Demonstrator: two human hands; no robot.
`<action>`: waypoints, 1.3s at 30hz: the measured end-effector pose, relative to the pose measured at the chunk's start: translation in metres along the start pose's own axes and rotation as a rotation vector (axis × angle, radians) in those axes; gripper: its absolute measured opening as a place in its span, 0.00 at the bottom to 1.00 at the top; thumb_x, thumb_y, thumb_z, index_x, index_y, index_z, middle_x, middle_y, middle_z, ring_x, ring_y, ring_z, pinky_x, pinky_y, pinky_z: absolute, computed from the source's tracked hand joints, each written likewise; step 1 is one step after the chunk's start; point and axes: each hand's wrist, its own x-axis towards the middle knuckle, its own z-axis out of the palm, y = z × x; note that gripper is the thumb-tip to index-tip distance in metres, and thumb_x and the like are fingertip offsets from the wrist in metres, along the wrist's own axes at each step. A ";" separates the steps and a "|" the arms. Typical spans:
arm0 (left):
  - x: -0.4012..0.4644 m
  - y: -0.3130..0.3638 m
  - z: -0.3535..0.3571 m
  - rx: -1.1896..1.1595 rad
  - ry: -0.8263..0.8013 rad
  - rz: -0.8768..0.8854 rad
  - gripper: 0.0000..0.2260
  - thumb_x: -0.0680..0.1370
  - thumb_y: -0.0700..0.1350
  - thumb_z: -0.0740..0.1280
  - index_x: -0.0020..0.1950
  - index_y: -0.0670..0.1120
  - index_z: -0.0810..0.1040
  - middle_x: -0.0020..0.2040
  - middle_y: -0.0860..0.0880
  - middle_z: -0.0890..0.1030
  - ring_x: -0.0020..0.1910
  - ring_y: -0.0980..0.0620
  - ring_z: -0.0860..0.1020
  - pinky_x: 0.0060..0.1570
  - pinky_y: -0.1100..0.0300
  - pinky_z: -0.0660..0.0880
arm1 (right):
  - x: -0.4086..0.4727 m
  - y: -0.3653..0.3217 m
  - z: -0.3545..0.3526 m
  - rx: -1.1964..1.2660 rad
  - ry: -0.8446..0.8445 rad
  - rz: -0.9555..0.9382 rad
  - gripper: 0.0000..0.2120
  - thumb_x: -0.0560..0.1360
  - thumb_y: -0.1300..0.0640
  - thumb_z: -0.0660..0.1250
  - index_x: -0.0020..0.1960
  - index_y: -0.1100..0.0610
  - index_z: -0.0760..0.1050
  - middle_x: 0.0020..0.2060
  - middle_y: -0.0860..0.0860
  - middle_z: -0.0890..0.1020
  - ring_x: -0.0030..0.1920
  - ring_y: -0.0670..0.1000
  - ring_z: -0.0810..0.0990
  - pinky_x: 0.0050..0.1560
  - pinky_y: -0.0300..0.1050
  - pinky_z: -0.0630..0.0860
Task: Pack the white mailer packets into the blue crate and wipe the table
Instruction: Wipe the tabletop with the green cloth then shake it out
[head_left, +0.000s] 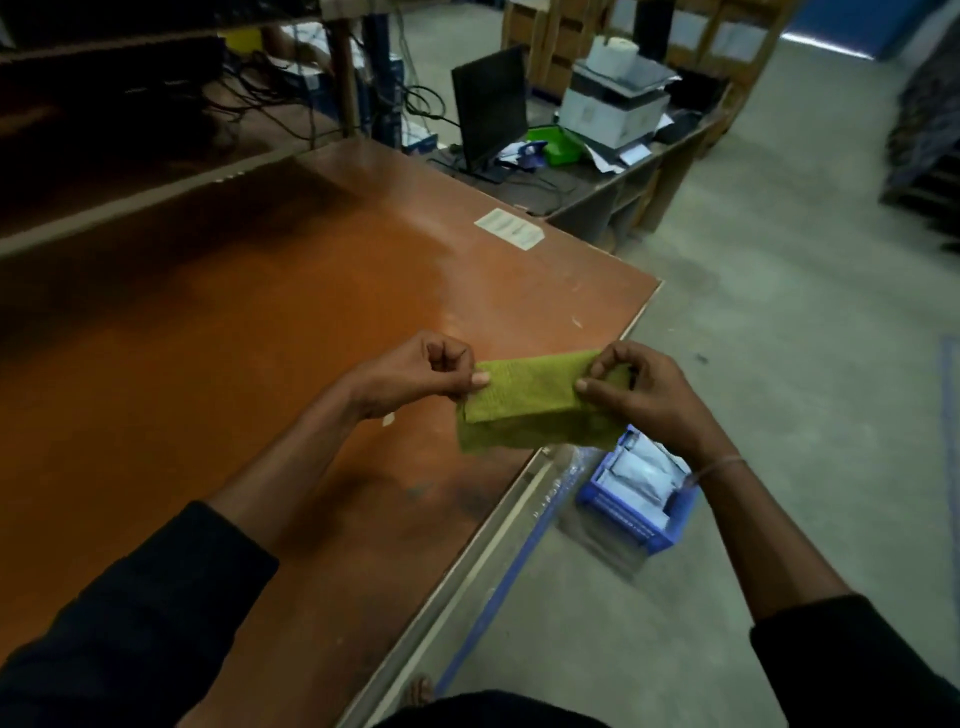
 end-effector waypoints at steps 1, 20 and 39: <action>0.009 0.001 0.001 0.033 -0.026 0.010 0.13 0.77 0.40 0.73 0.37 0.35 0.76 0.32 0.43 0.75 0.34 0.52 0.74 0.39 0.61 0.74 | 0.004 0.002 -0.002 -0.015 0.010 -0.010 0.10 0.69 0.55 0.79 0.42 0.54 0.77 0.36 0.45 0.80 0.35 0.45 0.75 0.38 0.45 0.73; 0.167 -0.026 0.034 0.269 -0.071 -0.258 0.30 0.72 0.43 0.80 0.72 0.52 0.74 0.73 0.47 0.73 0.73 0.48 0.71 0.56 0.48 0.83 | 0.117 0.092 -0.068 0.131 0.031 -0.011 0.23 0.63 0.53 0.81 0.55 0.53 0.79 0.50 0.50 0.85 0.51 0.52 0.84 0.55 0.57 0.81; 0.306 -0.049 0.068 -0.388 0.495 -0.319 0.17 0.77 0.32 0.64 0.60 0.51 0.78 0.51 0.45 0.80 0.40 0.52 0.81 0.37 0.59 0.81 | 0.174 0.156 -0.113 0.170 0.010 -0.125 0.13 0.72 0.69 0.66 0.50 0.58 0.85 0.49 0.51 0.84 0.52 0.48 0.82 0.53 0.38 0.78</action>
